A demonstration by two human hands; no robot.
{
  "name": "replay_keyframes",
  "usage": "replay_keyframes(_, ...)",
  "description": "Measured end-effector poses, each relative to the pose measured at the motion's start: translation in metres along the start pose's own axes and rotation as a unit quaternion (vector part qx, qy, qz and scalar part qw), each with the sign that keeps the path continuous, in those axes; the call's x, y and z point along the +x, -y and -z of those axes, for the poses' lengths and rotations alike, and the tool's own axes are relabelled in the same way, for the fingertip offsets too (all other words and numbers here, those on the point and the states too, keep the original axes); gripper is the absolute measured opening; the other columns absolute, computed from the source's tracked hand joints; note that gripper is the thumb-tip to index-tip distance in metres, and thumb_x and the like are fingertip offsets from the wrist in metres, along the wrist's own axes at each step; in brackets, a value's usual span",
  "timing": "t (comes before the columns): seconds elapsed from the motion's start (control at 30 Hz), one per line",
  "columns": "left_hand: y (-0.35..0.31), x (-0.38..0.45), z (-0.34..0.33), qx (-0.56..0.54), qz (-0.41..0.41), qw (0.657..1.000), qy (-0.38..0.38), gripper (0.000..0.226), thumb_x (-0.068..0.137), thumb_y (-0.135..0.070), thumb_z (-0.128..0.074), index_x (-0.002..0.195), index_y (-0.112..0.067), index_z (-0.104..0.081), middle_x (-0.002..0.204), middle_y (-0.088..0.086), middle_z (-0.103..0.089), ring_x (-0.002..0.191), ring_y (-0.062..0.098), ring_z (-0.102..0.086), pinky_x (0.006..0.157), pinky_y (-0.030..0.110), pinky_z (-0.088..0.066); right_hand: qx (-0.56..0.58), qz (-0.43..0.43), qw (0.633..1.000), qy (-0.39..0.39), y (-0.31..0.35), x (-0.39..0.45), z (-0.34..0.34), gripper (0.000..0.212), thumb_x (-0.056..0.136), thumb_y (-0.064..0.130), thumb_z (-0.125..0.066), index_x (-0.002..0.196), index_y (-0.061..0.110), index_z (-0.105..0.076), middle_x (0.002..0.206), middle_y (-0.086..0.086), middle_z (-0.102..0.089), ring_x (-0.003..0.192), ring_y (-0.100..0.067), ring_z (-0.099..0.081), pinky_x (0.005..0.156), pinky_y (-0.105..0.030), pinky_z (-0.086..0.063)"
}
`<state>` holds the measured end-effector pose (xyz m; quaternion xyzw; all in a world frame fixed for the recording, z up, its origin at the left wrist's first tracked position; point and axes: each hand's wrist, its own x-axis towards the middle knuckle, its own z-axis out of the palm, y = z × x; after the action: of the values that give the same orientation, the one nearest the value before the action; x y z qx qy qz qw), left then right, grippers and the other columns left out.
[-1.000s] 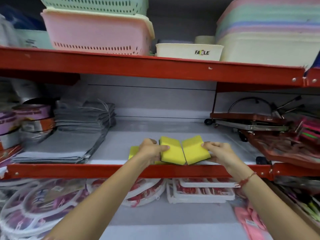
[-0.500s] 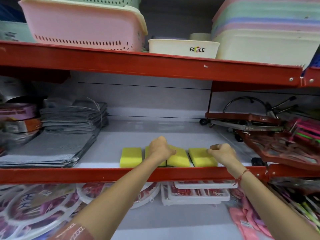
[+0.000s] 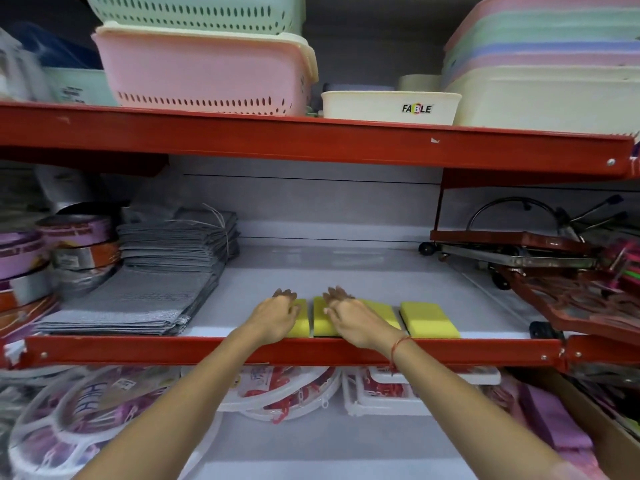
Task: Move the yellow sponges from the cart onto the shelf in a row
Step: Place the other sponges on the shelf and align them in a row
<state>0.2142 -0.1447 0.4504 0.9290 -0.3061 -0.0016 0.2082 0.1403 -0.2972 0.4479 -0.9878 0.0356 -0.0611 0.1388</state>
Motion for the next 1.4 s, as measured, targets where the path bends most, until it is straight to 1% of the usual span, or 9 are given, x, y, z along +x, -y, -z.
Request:
replay_keyframes(0.1,0.005,-0.002,-0.004,0.024,-0.004,0.999,0.041,0.052,0.102,-0.026,-0.029,0.149,-0.004,-0.026,0.160,0.012,-0.020,0.150,0.024,-0.012,0.120,0.035,-0.017,0.000,-0.014,1.000,0.026,0.004,0.004,-0.010,0.047,0.101,0.022,-0.027,0.140,-0.003,-0.035,0.155,-0.022,-0.023,0.147,-0.028,-0.018,0.119,-0.033,-0.016)
replay_keyframes(0.17,0.007,-0.002,-0.007,0.028,-0.009,0.998,0.052,0.052,0.102,-0.025,-0.028,0.149,-0.003,-0.023,0.161,0.013,-0.015,0.151,0.024,-0.008,0.121,0.035,-0.015,-0.001,-0.013,1.000,0.026,0.000,0.006,-0.012,0.047,0.101,0.025,-0.027,0.140,0.000,-0.037,0.155,-0.020,-0.026,0.146,-0.028,-0.020,0.120,-0.036,-0.020)
replay_keyframes(0.3,0.008,0.001,-0.008,0.030,-0.014,0.998,0.055,0.052,0.102,-0.025,-0.028,0.149,-0.002,-0.023,0.161,0.014,-0.015,0.151,0.025,-0.009,0.122,0.035,-0.013,-0.024,-0.006,0.999,0.040,-0.013,0.003,-0.008,0.050,0.100,0.034,-0.026,0.145,0.012,-0.033,0.158,-0.009,-0.022,0.148,-0.022,-0.016,0.121,-0.045,-0.018)
replay_keyframes(0.43,0.006,0.001,-0.008,0.033,-0.024,0.997,0.064,0.052,0.102,-0.025,-0.027,0.149,-0.002,-0.023,0.161,0.014,-0.013,0.151,0.024,-0.008,0.122,0.034,-0.011,-0.031,0.000,0.999,0.033,-0.015,-0.001,-0.008,0.050,0.101,0.032,-0.027,0.144,0.010,-0.034,0.158,-0.011,-0.023,0.148,-0.020,-0.017,0.121,-0.035,-0.014)
replay_keyframes(0.73,0.012,-0.006,-0.011,0.028,-0.048,0.997,0.058,0.052,0.102,-0.028,-0.030,0.147,-0.004,-0.030,0.161,0.011,-0.018,0.151,0.020,-0.012,0.122,0.032,-0.013,-0.027,0.018,0.999,-0.012,0.000,-0.016,-0.009,0.046,0.099,0.032,-0.033,0.139,0.012,-0.045,0.151,-0.005,-0.039,0.143,-0.017,-0.031,0.115,-0.027,-0.025)
replay_keyframes(1.03,0.002,-0.019,-0.012,0.031,-0.046,0.997,0.046,0.052,0.101,-0.030,-0.031,0.147,-0.005,-0.030,0.160,0.011,-0.021,0.150,0.022,-0.017,0.121,0.032,-0.016,-0.033,-0.002,0.999,-0.039,0.003,-0.023,-0.011,0.043,0.095,0.031,-0.037,0.133,0.017,-0.053,0.145,-0.001,-0.049,0.136,-0.022,-0.043,0.112,-0.033,-0.035)
replay_keyframes(1.2,0.002,-0.022,-0.008,0.034,-0.046,0.997,0.059,0.053,0.101,-0.031,-0.033,0.147,-0.005,-0.031,0.159,0.012,-0.024,0.148,0.024,-0.021,0.120,0.034,-0.018,-0.025,-0.006,0.999,-0.035,0.002,-0.022,-0.013,0.044,0.095,0.031,-0.036,0.134,0.015,-0.051,0.147,-0.003,-0.047,0.137,-0.022,-0.042,0.114,-0.034,-0.034)
replay_keyframes(1.3,0.000,-0.023,-0.005,0.029,-0.046,0.997,0.061,0.053,0.100,-0.032,-0.035,0.146,-0.006,-0.032,0.159,0.011,-0.025,0.148,0.024,-0.022,0.121,0.035,-0.019,0.001,-0.001,1.000,-0.028,0.001,-0.024,-0.012,0.047,0.098,0.031,-0.034,0.140,0.013,-0.042,0.153,-0.004,-0.037,0.144,-0.018,-0.028,0.118,-0.035,-0.024)
replay_keyframes(1.4,-0.003,-0.025,-0.004,0.019,-0.052,0.997,0.046,0.054,0.101,-0.032,-0.031,0.149,-0.006,-0.027,0.160,0.009,-0.022,0.149,0.023,-0.018,0.121,0.034,-0.016,0.025,-0.008,0.997,-0.068,-0.006,-0.028,-0.001,0.047,0.100,0.029,-0.030,0.142,0.011,-0.039,0.156,-0.004,-0.031,0.147,-0.015,-0.019,0.119,-0.031,-0.017)
